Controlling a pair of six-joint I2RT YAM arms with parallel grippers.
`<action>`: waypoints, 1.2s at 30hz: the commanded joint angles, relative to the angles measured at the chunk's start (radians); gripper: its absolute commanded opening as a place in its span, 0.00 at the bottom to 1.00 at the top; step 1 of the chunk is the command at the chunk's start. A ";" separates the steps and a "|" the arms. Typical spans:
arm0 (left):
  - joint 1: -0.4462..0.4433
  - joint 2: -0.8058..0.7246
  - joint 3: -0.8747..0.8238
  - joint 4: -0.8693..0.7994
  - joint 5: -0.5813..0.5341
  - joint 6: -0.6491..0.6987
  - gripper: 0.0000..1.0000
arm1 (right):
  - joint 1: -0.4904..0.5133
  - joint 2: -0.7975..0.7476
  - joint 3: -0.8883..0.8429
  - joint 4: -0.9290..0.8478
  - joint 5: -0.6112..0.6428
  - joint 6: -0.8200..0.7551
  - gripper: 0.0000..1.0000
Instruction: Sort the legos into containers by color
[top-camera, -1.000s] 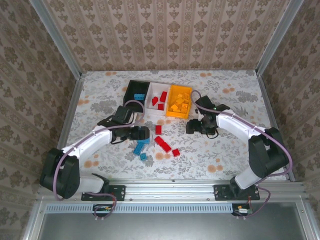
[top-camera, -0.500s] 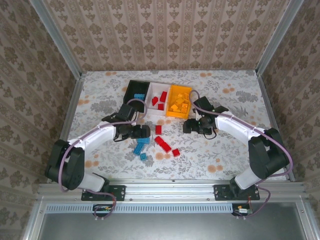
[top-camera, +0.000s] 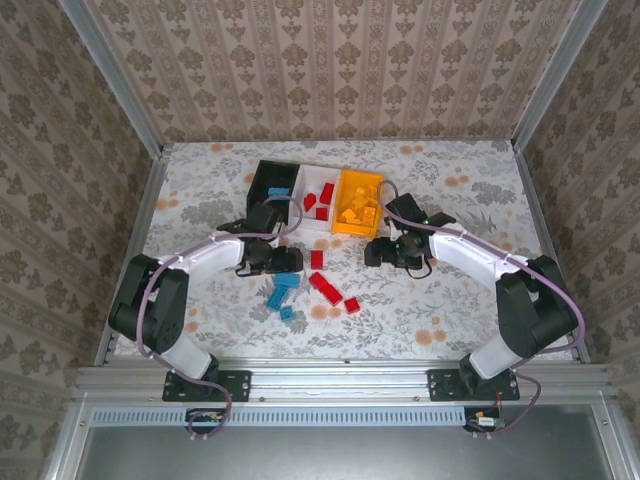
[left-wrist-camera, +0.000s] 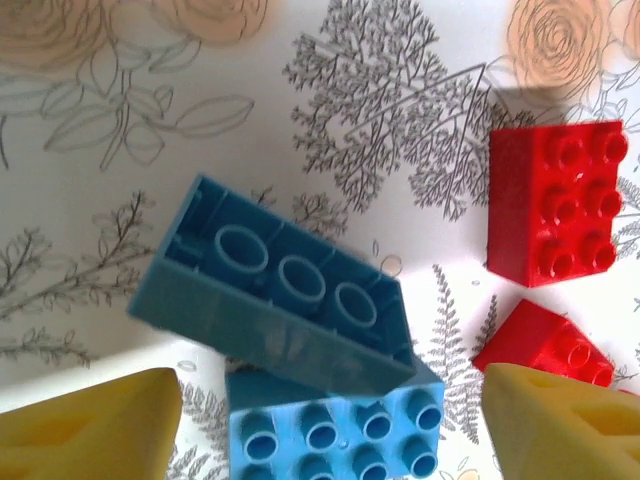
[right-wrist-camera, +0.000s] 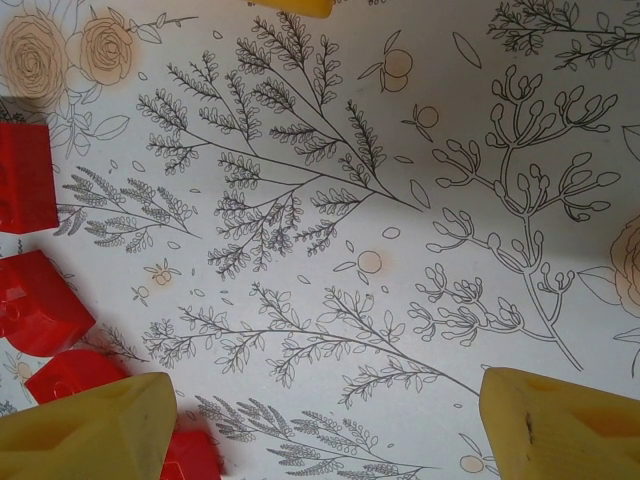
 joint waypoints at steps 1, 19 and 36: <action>0.012 0.031 0.037 0.014 0.013 0.011 0.76 | 0.005 0.014 -0.009 0.001 -0.015 0.010 0.81; 0.023 0.088 0.084 0.001 0.045 0.032 0.34 | 0.005 -0.001 -0.014 -0.006 -0.006 0.017 0.81; 0.273 -0.099 0.193 0.017 0.339 -0.004 0.32 | 0.024 0.025 -0.008 0.001 0.006 0.038 0.81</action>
